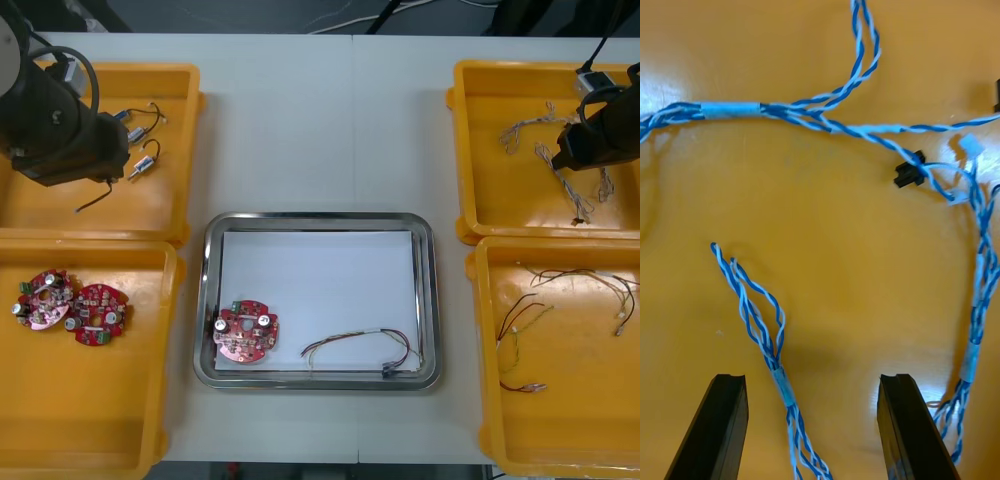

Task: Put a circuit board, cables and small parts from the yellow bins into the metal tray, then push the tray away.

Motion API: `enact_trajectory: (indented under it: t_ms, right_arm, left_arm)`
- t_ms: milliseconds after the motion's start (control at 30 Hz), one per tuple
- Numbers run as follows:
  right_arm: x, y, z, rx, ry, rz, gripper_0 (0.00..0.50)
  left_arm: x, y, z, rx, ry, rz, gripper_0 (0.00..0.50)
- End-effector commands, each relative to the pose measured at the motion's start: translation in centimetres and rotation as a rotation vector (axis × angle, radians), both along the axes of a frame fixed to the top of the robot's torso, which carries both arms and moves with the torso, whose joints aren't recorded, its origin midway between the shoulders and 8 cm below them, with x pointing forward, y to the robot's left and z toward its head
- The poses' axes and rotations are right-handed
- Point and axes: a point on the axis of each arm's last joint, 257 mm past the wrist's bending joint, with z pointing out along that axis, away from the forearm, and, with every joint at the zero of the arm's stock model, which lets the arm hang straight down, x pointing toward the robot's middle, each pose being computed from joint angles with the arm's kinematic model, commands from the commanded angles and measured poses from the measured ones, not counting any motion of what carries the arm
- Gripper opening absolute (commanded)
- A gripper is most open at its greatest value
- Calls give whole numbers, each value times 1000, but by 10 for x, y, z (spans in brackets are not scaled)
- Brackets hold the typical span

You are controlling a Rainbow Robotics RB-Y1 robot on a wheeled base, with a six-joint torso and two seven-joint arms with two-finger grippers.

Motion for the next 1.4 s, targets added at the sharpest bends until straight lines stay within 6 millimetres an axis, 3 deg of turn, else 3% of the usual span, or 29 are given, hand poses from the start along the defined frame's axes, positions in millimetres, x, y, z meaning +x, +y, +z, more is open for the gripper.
enact_trajectory:
  t_ms: [33,233,700,733,800,833,900,967,1033,1067,1400]
  right_arm:
    - [14,12,16,-77,-29,94,500]
    - [17,19,5,-98,-28,113,500]
    - [13,20,-5,-101,-9,115,470]
    - [13,20,-7,-103,-6,117,374]
    - [13,21,-6,-100,-8,118,345]
    - [13,21,-7,-101,-6,118,246]
    - [13,21,-7,-102,-5,119,182]
    - [12,21,-8,-99,-5,117,69]
    - [12,21,-8,-98,-5,115,21]
    - [12,21,-8,-97,-5,114,1]
    - [15,18,0,-98,-22,124,0]
  left_arm:
    - [-8,-26,26,20,-43,25,0]
    - [-21,-64,8,51,-66,-3,0]
    - [-53,-127,-54,106,-62,-101,0]
    - [-55,-131,-60,110,-57,-109,0]
    - [-59,-138,-67,107,-50,-129,0]
    - [-62,-143,-70,109,-51,-145,0]
    - [-66,-149,-75,111,-52,-165,0]
    - [-71,-156,-83,113,-47,-191,0]
    - [-74,-161,-88,114,-43,-210,0]
    - [-75,-164,-91,116,-43,-220,0]
    - [-79,-171,-106,126,-42,-261,0]
